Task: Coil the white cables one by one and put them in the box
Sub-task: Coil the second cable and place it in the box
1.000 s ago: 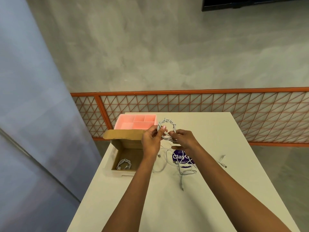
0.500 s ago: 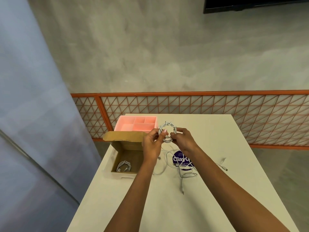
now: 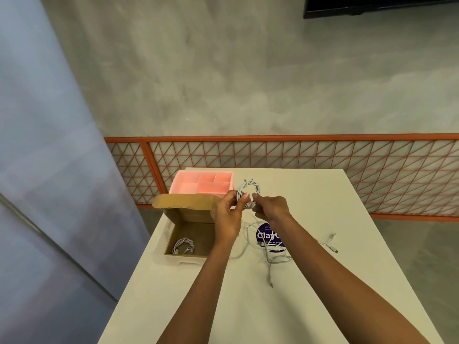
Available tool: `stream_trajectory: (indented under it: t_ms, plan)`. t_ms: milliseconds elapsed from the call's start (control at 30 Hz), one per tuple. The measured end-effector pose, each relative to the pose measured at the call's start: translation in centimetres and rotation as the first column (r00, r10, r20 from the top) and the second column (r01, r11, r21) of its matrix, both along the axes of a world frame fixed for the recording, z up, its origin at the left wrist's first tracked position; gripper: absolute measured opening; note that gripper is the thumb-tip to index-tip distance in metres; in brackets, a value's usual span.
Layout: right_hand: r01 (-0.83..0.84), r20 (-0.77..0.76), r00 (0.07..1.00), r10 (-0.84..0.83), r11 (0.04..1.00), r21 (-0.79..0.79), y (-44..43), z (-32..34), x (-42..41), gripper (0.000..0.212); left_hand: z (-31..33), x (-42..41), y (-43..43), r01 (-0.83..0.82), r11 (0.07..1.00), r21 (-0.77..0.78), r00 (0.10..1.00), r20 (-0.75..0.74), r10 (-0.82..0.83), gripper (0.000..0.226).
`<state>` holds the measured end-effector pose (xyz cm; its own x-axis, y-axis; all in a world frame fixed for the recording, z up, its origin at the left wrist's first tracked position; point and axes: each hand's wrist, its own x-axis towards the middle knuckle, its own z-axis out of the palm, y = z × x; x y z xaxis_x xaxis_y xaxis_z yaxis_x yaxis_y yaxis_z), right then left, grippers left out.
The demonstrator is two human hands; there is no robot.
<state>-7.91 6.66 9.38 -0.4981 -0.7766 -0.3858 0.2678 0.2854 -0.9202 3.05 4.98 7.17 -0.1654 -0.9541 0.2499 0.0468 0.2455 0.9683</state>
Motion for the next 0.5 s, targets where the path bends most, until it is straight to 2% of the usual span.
stream_trajectory:
  t_ms: [100,267,433,500]
  plan:
    - [-0.013,-0.006,1.000,0.013,0.999,-0.031,-0.46,0.20,0.27,0.014,-0.06,-0.12,0.11,0.006,0.999,-0.043,1.000,0.023,-0.005,0.015]
    - [-0.131,-0.106,0.986,0.128,0.991,-0.020,-0.69,0.36,0.19,0.024,0.03,-0.09,0.13,0.029,1.000,-0.012,0.999,-0.012,-0.029,0.009]
    - [-0.178,0.015,0.983,0.184,0.966,-0.187,-0.35,0.36,0.16,0.010,0.16,0.44,-0.13,0.046,0.998,0.047,0.997,-0.072,-0.042,0.011]
    - [-0.170,0.057,0.980,0.188,0.957,-0.235,-0.29,0.03,0.12,0.023,0.26,0.55,-0.32,0.063,0.996,0.064,0.995,-0.085,-0.058,0.014]
